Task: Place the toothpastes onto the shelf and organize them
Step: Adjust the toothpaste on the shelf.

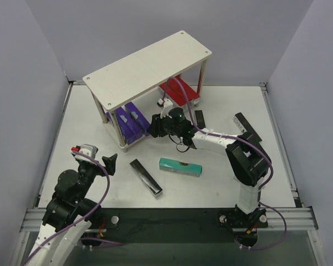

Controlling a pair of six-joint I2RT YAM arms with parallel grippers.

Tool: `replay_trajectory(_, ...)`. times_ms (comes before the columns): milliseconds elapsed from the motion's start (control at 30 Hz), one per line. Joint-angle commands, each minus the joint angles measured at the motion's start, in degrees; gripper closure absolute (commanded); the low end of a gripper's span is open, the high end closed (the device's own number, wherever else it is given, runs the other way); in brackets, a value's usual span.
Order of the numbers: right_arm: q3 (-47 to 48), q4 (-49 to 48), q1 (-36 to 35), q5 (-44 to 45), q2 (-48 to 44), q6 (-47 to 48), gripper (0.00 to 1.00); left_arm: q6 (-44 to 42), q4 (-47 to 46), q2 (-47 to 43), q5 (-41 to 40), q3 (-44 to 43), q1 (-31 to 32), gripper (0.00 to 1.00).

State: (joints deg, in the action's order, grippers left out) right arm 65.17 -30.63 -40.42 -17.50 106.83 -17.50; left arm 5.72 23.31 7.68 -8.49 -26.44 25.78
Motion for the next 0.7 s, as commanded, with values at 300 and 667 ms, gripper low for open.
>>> replay_trajectory(300, -3.21, -19.72, 5.09, -1.84, -4.45, -17.30, 0.62, -0.35, -2.74, 0.40, 1.02, -0.02, -0.47, 0.09)
replay_trajectory(667, 5.40, -21.40, 5.18, 5.36, 7.68, -26.45, 0.66, -0.27, -2.66, 0.32, 0.85, -0.02, -0.47, 0.09)
